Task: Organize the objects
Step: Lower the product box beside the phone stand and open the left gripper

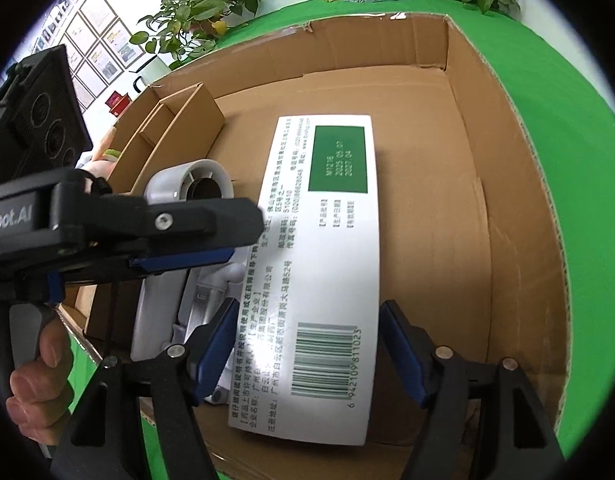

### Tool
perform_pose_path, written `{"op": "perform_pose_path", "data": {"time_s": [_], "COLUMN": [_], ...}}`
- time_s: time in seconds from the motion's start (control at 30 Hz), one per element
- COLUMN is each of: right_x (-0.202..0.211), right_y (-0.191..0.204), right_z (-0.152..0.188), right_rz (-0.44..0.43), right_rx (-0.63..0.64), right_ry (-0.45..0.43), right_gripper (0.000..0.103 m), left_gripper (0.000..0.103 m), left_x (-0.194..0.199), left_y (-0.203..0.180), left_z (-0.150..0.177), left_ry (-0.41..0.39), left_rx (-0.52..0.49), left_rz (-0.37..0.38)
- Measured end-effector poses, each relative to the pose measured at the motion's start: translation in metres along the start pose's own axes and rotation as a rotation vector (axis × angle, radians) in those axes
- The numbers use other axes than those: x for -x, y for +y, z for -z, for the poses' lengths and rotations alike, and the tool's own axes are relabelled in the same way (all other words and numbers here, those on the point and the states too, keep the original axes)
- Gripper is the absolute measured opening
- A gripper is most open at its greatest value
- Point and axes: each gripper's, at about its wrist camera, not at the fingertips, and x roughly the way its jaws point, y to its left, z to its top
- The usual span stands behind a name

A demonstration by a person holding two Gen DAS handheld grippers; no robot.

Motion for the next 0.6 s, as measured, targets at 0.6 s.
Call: {"op": "perform_pose_path", "data": {"time_s": [0.6], "right_x": [0.009], "right_y": [0.007], "right_z": [0.014], "right_rz": [0.003], "right_rx": [-0.047], "right_ry": [0.025], "right_gripper": [0.077], "left_gripper": [0.045], "left_x": [0.096], "left_y": [0.037], "left_z": [0.088], "left_ry": [-0.145], "left_rx": [-0.126], "left_rz": [-0.061]}}
